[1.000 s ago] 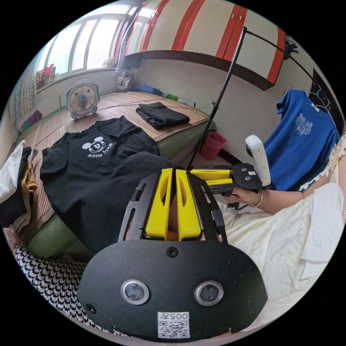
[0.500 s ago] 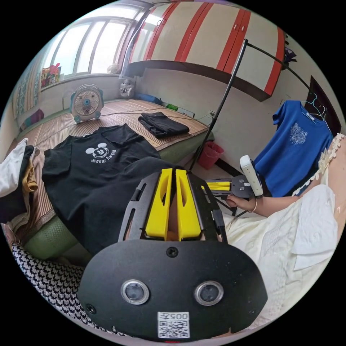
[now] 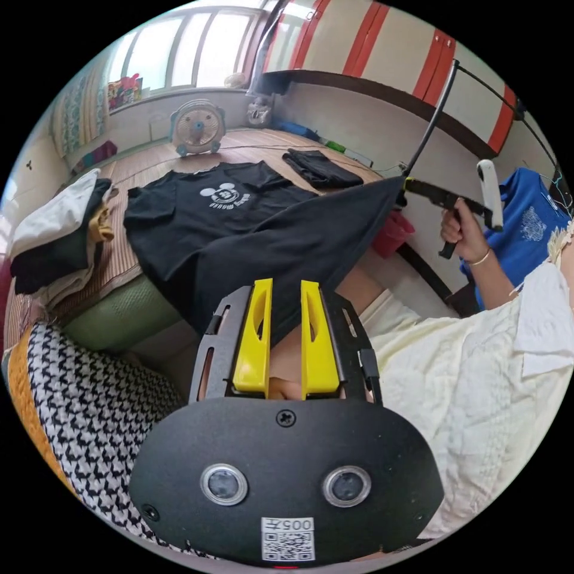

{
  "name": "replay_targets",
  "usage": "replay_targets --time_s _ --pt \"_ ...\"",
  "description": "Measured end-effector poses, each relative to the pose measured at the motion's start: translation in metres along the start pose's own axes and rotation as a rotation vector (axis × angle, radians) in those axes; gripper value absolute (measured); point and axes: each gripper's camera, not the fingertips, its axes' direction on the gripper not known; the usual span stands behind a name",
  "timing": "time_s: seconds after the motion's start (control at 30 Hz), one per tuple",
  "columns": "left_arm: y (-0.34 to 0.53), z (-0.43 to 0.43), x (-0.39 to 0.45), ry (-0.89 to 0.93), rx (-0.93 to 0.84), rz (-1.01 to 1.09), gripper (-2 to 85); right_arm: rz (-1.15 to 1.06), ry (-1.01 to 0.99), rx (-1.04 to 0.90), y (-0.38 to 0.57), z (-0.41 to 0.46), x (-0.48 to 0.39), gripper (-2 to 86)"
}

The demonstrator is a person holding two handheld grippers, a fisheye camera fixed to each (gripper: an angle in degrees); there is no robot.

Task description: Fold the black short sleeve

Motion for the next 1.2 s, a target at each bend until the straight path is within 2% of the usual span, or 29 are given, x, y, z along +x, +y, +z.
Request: replay_targets --time_s 0.13,0.3,0.5,0.77,0.97,1.2 --pt "0.026 -0.006 -0.015 -0.096 -0.078 -0.074 8.9 0.021 -0.017 0.003 -0.022 0.001 0.009 -1.6" --pt "0.042 -0.007 -0.027 -0.112 -0.112 -0.156 9.1 -0.005 0.004 -0.017 -0.033 0.007 0.013 -1.6" --pt "0.042 0.015 -0.036 -0.131 -0.187 -0.145 9.0 -0.007 0.011 -0.018 -0.036 0.012 0.017 -1.6" --pt "0.036 0.024 -0.054 -0.087 -0.175 -0.167 9.8 0.014 0.022 -0.039 -0.029 0.026 0.024 -1.6" --pt "0.038 0.027 -0.067 0.010 -0.155 -0.201 6.5 0.018 0.017 -0.054 -0.026 0.039 0.028 -1.5" --pt "0.038 0.029 -0.068 0.012 -0.155 -0.184 4.7 0.040 0.031 -0.099 -0.020 0.062 0.031 -1.5"
